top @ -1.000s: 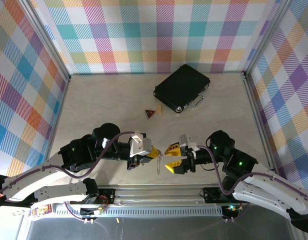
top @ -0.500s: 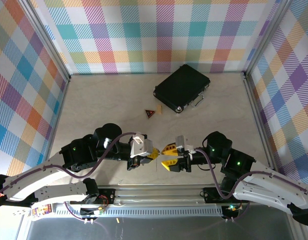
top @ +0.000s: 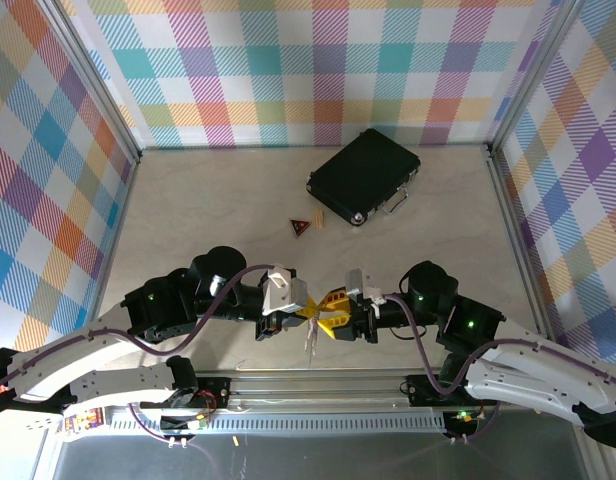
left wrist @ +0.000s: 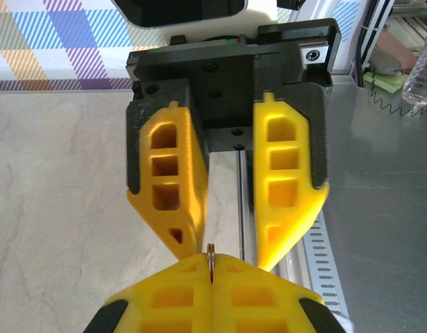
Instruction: Put the keys on the keyring
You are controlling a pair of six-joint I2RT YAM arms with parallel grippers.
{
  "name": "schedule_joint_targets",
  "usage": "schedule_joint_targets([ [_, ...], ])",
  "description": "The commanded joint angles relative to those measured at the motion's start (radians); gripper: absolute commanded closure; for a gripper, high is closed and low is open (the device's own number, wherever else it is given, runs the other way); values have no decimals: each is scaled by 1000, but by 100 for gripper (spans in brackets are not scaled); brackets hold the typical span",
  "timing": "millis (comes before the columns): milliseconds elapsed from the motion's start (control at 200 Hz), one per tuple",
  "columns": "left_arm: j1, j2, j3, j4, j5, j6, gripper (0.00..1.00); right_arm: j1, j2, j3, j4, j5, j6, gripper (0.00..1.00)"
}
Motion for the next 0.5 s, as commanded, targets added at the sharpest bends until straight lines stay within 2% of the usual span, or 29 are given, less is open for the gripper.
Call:
schedule_joint_targets([
  [0,-7,-5,0,42,11,15,100,11,0,20,55,-34,10,76],
  [495,-7,-1,0,45,51,9,100,18,4,9,75,7,16,86],
])
